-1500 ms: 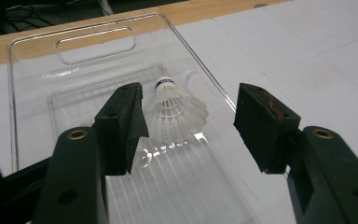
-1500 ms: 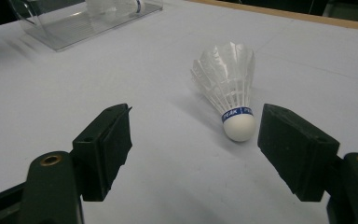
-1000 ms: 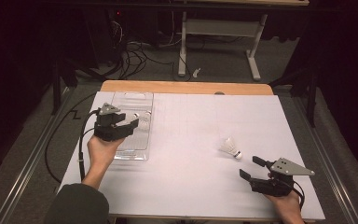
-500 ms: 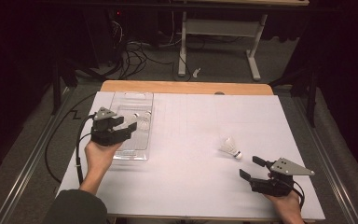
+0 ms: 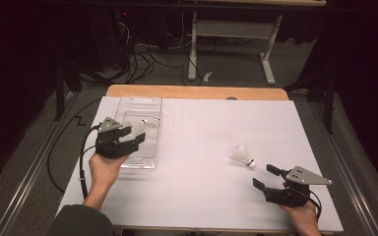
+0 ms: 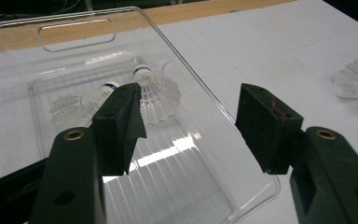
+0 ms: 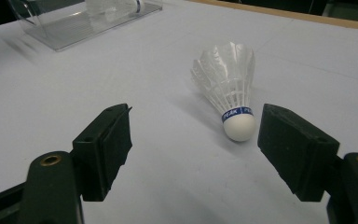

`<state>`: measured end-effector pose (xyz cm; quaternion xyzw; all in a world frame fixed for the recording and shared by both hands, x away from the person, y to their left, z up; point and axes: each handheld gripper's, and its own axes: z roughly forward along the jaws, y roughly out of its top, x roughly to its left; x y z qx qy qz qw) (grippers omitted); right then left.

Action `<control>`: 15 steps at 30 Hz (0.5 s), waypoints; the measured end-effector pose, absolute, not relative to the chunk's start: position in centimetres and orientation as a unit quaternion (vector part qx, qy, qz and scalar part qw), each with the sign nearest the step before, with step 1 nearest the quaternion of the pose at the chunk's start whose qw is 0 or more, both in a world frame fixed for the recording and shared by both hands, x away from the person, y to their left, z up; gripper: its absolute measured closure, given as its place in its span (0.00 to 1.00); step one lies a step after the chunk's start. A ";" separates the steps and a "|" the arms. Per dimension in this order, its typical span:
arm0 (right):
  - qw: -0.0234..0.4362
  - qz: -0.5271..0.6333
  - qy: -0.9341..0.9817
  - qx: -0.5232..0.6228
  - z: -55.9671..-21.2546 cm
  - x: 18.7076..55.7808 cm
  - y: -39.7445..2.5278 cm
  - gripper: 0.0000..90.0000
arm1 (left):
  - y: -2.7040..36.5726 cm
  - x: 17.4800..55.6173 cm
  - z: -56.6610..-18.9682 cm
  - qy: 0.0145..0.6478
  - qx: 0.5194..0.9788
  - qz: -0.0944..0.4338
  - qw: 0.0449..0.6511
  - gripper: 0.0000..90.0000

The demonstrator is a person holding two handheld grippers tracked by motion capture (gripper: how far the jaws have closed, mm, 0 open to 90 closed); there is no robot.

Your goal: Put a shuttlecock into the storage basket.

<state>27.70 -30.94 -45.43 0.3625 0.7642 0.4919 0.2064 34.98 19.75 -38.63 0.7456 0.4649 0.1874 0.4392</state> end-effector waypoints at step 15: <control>0.207 0.492 0.764 0.362 -45.4 27.7 -30.9 0.29 | 19.6 34.0 -38.9 0.456 0.746 0.187 0.447 0.45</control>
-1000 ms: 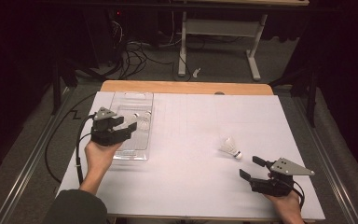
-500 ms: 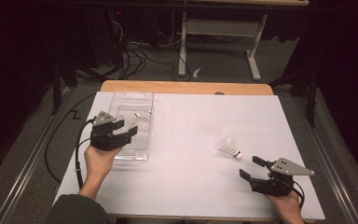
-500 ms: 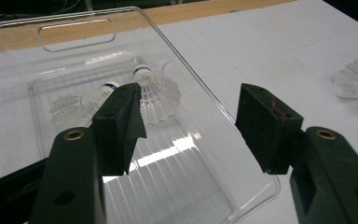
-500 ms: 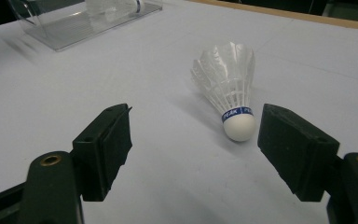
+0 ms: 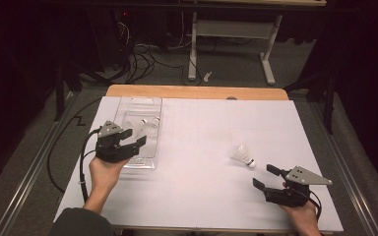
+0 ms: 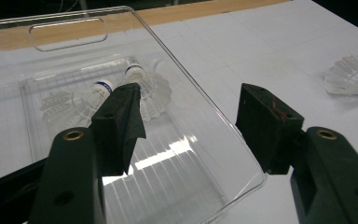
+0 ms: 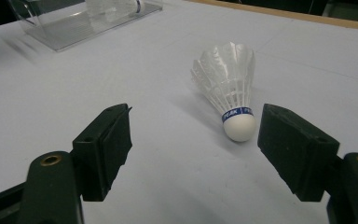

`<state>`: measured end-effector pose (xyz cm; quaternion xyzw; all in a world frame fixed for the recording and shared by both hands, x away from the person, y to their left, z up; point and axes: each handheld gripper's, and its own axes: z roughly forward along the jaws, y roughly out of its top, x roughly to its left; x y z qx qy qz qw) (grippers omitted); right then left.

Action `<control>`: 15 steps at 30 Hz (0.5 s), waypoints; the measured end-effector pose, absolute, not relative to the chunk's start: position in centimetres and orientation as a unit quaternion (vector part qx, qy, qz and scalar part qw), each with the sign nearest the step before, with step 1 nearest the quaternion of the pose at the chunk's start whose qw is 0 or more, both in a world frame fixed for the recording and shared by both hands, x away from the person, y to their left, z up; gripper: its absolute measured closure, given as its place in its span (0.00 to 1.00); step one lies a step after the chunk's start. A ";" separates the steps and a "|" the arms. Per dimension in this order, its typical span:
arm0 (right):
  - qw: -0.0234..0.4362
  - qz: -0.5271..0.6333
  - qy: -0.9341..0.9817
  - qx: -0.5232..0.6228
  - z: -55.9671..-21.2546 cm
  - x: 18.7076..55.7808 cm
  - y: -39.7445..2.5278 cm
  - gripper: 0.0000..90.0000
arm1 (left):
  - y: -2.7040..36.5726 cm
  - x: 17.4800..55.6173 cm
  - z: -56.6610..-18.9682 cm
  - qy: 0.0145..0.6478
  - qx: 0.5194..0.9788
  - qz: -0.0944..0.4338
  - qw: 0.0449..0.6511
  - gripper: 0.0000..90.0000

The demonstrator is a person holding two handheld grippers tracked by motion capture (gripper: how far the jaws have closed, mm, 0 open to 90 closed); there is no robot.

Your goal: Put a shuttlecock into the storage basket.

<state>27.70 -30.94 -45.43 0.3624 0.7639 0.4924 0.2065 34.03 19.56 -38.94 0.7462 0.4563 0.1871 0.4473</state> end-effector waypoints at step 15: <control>0.207 0.493 0.764 0.363 -45.4 27.7 -30.9 0.29 | 19.6 33.2 -39.4 0.454 0.744 0.181 0.456 0.45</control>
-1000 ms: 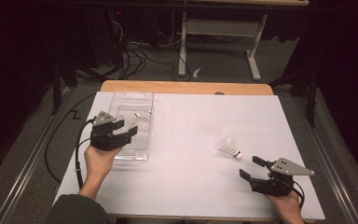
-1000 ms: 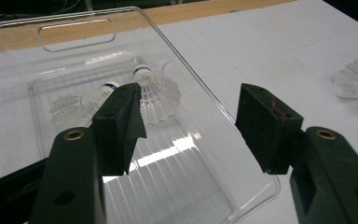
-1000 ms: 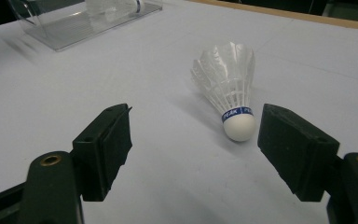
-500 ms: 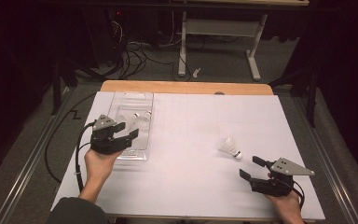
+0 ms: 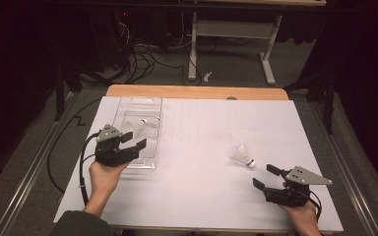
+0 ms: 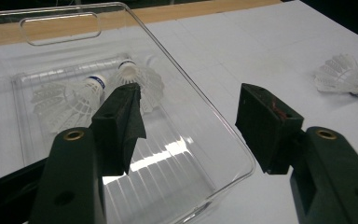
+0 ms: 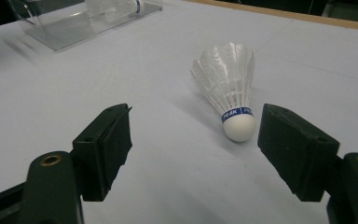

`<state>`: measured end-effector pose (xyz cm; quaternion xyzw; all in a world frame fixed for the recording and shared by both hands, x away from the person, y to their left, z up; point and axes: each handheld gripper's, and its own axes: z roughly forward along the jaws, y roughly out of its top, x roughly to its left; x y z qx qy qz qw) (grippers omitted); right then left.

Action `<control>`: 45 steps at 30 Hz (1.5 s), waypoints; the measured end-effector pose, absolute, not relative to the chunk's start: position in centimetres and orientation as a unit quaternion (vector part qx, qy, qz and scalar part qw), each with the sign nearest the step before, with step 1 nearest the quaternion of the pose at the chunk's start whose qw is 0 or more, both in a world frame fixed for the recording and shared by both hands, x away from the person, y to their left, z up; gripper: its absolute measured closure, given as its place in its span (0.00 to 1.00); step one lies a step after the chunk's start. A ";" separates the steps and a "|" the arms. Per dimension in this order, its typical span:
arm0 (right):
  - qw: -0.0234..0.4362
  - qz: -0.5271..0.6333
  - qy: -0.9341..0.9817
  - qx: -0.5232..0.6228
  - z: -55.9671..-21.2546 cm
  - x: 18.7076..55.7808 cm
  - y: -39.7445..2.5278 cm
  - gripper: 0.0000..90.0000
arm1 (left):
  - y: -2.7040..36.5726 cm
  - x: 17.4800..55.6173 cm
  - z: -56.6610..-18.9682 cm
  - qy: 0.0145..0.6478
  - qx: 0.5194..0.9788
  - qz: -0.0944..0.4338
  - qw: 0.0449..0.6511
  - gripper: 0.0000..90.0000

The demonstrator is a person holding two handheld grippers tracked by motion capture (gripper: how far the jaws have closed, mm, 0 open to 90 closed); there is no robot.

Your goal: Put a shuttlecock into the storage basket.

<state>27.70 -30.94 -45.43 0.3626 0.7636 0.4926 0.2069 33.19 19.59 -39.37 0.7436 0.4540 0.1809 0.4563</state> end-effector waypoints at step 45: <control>0.207 0.493 0.761 0.368 -45.4 27.8 -31.0 0.29 | 18.9 30.1 -40.4 0.428 0.740 0.175 0.489 0.44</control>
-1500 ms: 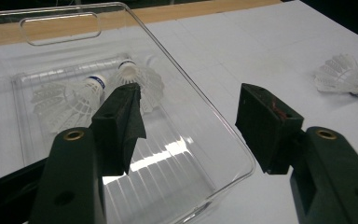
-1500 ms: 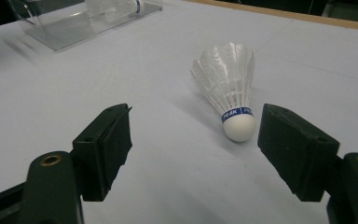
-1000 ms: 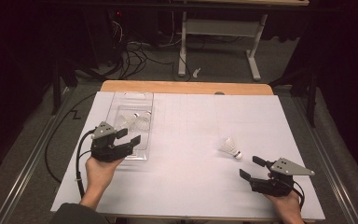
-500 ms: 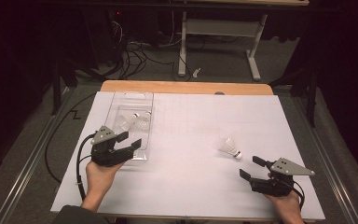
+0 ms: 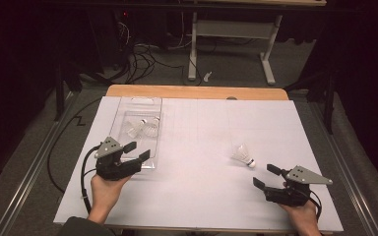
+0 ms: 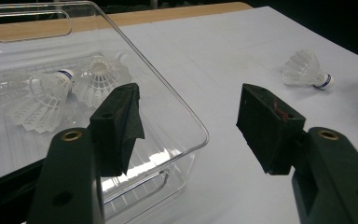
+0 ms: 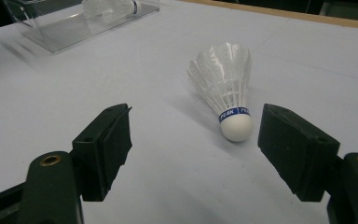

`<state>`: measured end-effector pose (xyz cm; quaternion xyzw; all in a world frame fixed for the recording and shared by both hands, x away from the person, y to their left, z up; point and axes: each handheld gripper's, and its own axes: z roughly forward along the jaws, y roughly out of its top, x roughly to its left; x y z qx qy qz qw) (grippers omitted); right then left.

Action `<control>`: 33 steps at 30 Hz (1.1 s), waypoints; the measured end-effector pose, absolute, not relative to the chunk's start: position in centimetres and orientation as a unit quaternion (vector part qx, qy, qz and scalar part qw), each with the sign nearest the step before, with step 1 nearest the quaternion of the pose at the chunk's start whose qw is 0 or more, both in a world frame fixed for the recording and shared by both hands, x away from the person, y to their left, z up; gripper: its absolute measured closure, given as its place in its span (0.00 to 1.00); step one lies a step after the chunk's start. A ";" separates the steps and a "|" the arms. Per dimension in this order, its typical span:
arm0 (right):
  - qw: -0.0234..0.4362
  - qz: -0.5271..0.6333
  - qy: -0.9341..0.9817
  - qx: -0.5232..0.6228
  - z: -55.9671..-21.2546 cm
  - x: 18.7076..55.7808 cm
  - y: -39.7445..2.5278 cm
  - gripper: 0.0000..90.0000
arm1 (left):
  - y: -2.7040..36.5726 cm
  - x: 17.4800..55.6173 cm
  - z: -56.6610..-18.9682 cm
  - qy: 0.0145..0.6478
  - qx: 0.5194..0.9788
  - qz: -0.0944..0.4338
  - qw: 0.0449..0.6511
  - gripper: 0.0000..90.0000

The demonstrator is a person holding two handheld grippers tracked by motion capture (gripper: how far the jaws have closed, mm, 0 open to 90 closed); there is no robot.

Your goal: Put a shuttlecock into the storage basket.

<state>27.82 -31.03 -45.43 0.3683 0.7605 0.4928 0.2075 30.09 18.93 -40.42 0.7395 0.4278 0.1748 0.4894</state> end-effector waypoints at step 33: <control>0.205 0.491 0.762 0.370 -44.8 27.8 -30.7 0.27 | 18.9 28.6 -41.5 0.416 0.735 0.181 0.503 0.44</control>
